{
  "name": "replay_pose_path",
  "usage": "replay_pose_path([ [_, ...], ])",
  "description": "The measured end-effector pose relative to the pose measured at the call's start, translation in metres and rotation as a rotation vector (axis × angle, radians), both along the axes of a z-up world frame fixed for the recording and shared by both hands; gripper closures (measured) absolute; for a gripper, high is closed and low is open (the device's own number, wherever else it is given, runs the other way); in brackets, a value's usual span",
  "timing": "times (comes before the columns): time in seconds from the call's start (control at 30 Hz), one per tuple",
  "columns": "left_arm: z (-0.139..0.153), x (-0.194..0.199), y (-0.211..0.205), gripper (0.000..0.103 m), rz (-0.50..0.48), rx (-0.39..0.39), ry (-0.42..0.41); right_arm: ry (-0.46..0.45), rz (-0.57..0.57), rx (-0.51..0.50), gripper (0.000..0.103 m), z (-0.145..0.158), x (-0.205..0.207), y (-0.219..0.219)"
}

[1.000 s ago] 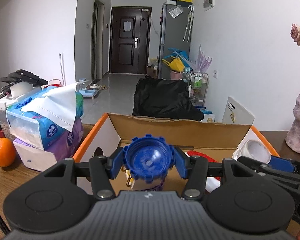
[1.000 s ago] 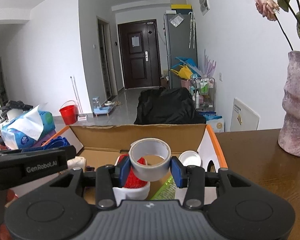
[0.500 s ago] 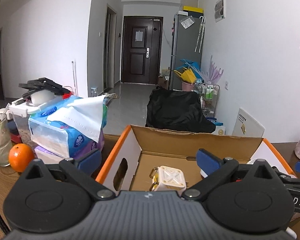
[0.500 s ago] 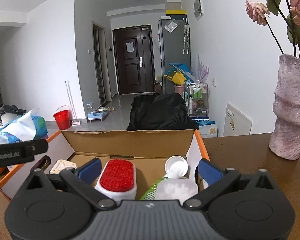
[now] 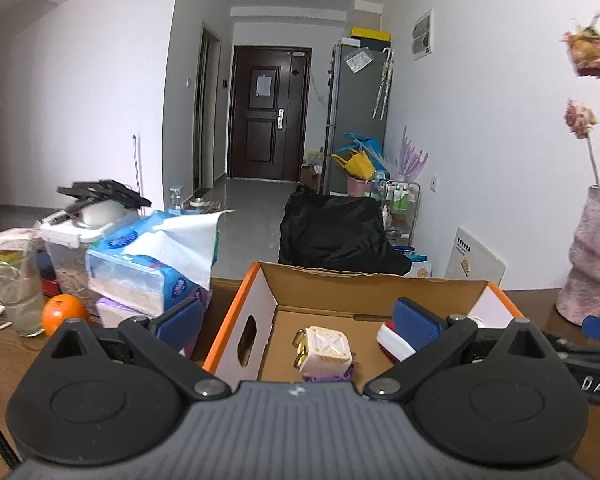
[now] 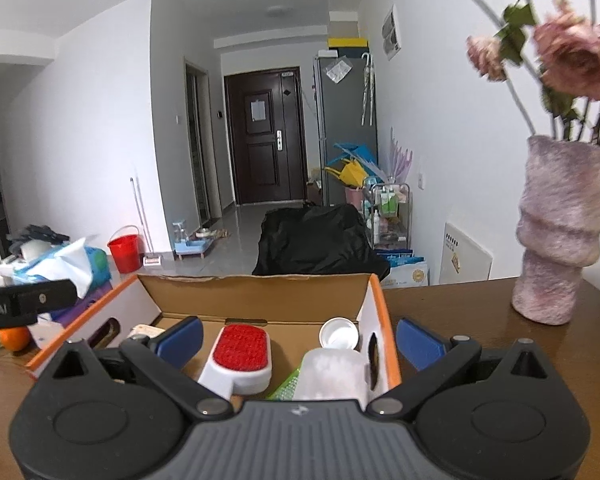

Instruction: Organize rigid objects

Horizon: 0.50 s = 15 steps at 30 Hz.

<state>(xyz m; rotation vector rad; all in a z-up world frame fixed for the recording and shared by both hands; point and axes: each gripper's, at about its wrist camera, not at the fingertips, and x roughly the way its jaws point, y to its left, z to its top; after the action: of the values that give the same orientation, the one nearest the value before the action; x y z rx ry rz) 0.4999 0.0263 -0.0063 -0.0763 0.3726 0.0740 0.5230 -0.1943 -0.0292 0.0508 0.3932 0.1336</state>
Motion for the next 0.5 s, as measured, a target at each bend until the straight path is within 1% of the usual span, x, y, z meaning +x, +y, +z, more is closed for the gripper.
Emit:
replay_pose_path([
  [0.2, 0.014, -0.058, -0.008, 0.0, -0.021, 0.03, -0.03, -0.043, 0.01, 0.002, 0.0, 0.021, -0.061, -0.01],
  [0.5, 0.032, -0.161, -0.024, 0.0, -0.04, 0.027, -0.041, -0.082, 0.041, 0.01, 0.0, 0.048, -0.169, -0.024],
])
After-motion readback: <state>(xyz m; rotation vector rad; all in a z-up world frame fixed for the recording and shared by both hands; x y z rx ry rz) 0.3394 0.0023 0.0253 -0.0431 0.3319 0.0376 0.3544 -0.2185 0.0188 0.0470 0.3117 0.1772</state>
